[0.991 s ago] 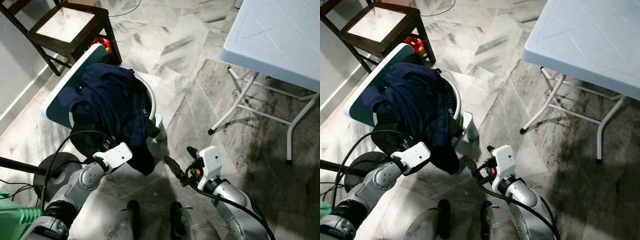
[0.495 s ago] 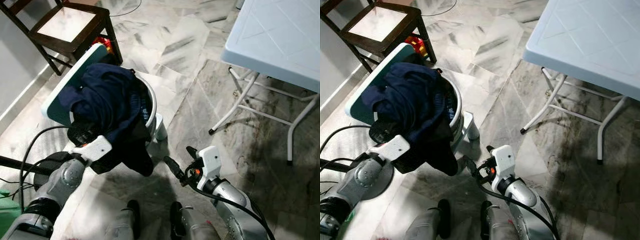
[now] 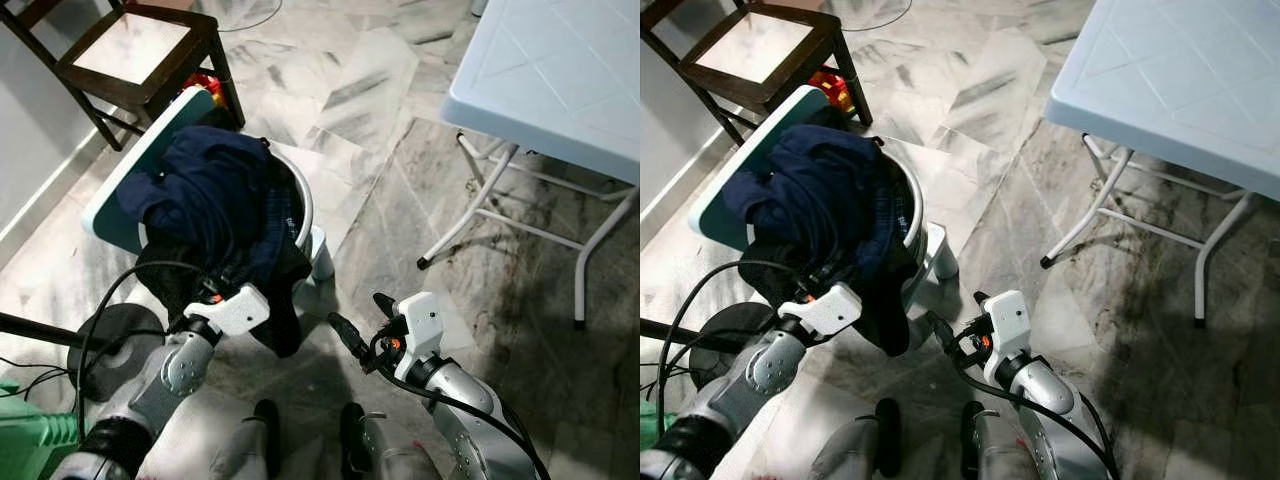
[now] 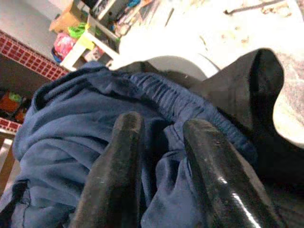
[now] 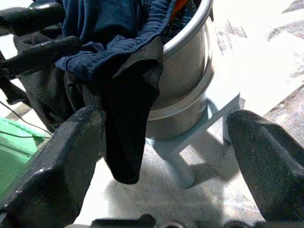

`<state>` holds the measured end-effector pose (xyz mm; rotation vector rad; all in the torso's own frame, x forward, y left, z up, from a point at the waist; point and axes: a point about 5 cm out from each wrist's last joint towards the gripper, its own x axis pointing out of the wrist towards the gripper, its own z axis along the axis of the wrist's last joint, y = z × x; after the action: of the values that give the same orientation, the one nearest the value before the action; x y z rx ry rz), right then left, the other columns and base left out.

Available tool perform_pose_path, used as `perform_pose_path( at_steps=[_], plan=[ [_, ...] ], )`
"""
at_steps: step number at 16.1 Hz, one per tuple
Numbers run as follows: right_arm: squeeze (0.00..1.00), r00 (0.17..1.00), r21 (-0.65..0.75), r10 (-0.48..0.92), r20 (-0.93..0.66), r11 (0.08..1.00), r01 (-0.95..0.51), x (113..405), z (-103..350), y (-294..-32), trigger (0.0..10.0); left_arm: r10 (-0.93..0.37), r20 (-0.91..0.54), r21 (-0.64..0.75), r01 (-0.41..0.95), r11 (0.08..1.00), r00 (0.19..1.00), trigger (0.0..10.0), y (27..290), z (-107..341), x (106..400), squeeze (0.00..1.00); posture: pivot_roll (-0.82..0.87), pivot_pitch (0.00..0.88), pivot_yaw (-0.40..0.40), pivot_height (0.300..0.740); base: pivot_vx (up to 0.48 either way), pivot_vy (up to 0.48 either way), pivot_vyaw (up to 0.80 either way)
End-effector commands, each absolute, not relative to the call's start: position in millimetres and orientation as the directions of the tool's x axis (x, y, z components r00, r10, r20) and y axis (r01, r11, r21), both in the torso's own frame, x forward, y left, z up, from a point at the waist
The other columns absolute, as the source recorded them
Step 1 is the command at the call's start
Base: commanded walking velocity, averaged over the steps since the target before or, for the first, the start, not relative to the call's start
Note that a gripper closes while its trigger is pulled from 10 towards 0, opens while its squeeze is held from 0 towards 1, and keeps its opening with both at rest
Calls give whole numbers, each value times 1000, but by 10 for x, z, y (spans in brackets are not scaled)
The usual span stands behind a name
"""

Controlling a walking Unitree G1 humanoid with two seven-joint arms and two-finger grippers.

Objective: Hang hanger

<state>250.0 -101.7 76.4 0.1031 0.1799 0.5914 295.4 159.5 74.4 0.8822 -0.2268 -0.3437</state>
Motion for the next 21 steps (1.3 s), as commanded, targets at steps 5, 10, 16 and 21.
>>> perform_pose_path(
  at_steps=[5, 10, 16, 21],
  plan=[
    [0, 807, 159, 568, -159, 822, -547, 2453, 708, -1000, 10000, -429, 5, 798, 255, 546, 903, 10000, 1575, 579, 2695, 1000, -36, 324, 29, 740, 0, 0, 0],
    [0, 804, 160, 572, -162, 819, -551, 2441, 708, -1002, 10000, -357, -86, 768, 290, 571, 930, 10000, 1673, 467, 2759, 1000, -42, 328, 27, 740, 0, 0, 0],
    [0, 809, 155, 565, -164, 824, -544, 2435, 709, -1023, 10000, -359, -143, 767, 333, 549, 922, 10000, 1657, 434, 2805, 0, -53, 327, 27, 740, 0, 0, 0],
    [0, 808, 158, 565, -166, 824, -544, 2432, 709, -1021, 10000, -411, -253, 774, 438, 456, 876, 10000, 1648, 325, 2731, 0, -52, 328, 28, 740, 0, 0, 0]
  ],
)
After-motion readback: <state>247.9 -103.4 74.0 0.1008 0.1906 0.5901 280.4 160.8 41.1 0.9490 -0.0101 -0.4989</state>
